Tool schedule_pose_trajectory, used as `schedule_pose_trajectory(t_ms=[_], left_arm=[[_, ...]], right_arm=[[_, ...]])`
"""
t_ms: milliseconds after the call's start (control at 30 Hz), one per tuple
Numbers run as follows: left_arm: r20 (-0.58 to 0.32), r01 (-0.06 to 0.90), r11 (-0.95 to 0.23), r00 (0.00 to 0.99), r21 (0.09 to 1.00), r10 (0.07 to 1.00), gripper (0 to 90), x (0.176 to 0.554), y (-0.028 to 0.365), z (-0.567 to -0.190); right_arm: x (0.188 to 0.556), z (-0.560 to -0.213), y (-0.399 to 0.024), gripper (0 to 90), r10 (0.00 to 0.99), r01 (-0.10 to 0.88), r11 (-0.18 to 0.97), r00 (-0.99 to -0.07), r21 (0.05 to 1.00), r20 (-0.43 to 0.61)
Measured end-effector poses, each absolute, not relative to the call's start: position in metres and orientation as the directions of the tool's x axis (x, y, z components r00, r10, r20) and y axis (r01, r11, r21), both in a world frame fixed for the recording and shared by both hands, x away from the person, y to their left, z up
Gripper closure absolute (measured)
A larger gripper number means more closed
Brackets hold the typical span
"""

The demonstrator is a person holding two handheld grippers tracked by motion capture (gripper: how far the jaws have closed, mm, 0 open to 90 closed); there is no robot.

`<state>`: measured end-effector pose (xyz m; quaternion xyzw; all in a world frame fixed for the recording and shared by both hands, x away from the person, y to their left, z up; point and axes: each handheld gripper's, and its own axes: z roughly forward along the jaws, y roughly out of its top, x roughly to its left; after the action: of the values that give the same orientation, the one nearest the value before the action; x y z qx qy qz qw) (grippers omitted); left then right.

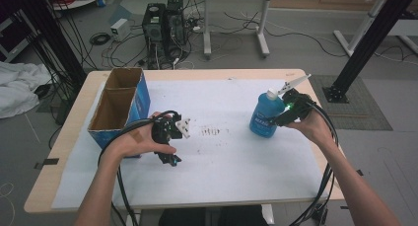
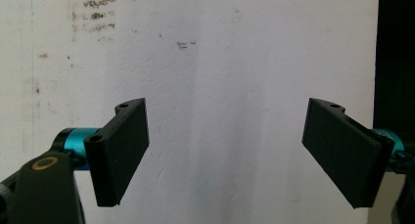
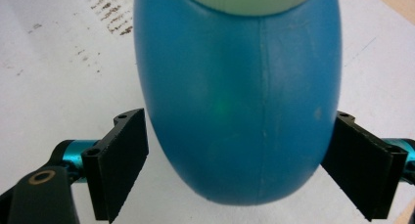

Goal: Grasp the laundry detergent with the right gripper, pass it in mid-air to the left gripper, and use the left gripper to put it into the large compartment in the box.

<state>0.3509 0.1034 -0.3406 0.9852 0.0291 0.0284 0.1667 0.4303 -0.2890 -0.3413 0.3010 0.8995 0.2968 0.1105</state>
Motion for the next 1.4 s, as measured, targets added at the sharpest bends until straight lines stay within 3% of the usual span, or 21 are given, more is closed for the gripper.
schedule_pose_trajectory(t_ms=[533,900,1000,1400], left_arm=[[0.041,0.057,-0.940,0.996,0.336,0.074,17.6,0.350,0.104,-0.344],[0.039,0.060,-0.939,0.996,0.338,0.078,17.6,0.350,0.103,-0.345],[0.039,0.060,-0.940,0.996,0.336,0.078,17.6,0.350,0.103,-0.345],[0.041,0.064,-0.939,0.996,0.339,0.083,17.6,0.350,0.104,-0.345]], right_arm=[[0.434,-0.349,-0.285,13.3,0.594,0.467,0.631,-0.805,0.619,0.003],[0.436,-0.354,-0.284,17.0,0.598,0.475,0.616,-0.801,0.628,0.019],[0.436,-0.354,-0.285,23.4,0.597,0.474,0.614,-0.802,0.631,0.021],[0.439,-0.356,-0.286,25.6,0.596,0.484,0.594,-0.801,0.642,0.053]])
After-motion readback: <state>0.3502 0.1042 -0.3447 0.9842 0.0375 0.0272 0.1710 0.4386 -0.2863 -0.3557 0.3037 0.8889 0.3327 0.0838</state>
